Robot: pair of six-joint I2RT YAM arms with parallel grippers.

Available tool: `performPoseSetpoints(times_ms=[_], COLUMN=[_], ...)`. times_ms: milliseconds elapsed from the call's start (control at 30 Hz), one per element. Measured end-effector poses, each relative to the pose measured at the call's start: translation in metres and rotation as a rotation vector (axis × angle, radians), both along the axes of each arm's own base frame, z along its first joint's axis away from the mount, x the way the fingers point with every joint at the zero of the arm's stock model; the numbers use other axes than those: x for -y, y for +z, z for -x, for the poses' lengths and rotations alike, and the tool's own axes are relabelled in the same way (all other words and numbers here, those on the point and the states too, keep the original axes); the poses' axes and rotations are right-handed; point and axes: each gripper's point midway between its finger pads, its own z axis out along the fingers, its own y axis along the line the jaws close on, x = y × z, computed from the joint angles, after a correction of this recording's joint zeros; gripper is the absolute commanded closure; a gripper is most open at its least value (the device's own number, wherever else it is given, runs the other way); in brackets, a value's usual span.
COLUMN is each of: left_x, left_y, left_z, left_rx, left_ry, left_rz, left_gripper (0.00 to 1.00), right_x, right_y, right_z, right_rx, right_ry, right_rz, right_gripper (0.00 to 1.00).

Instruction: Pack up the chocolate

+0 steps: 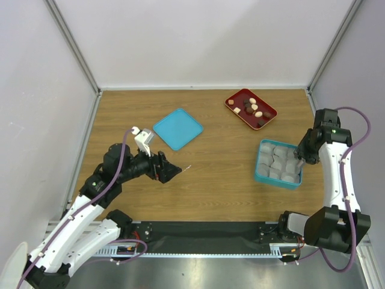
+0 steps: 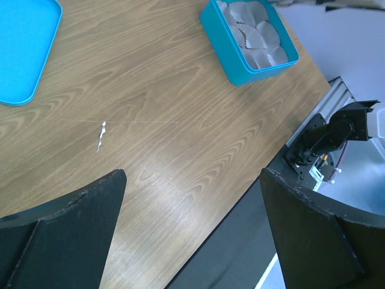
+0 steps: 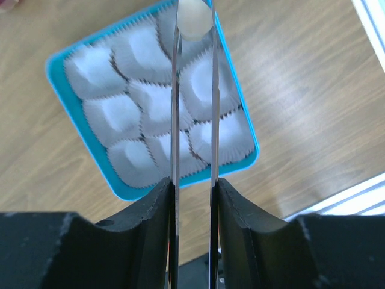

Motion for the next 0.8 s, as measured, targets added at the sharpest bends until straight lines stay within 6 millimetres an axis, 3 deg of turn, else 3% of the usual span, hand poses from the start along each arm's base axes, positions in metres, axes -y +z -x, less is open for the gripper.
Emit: performPoseSetpoints(times_ms=[200,800], left_x=[-0.001,-0.003], left_y=[0.004,0.002], left_z=[0.002,0.003], left_rx=[0.014,0.020], left_ry=[-0.003,0.005], left_rz=[0.010,0.009], left_gripper=[0.00,0.00], right_x=[-0.007,-0.007], right_y=[-0.020,-0.027], right_z=[0.010,0.003], right_rx=[-0.053,-0.030], right_ry=[0.012,0.017], right_rz=[-0.037,-0.038], right_gripper=[0.69,0.59])
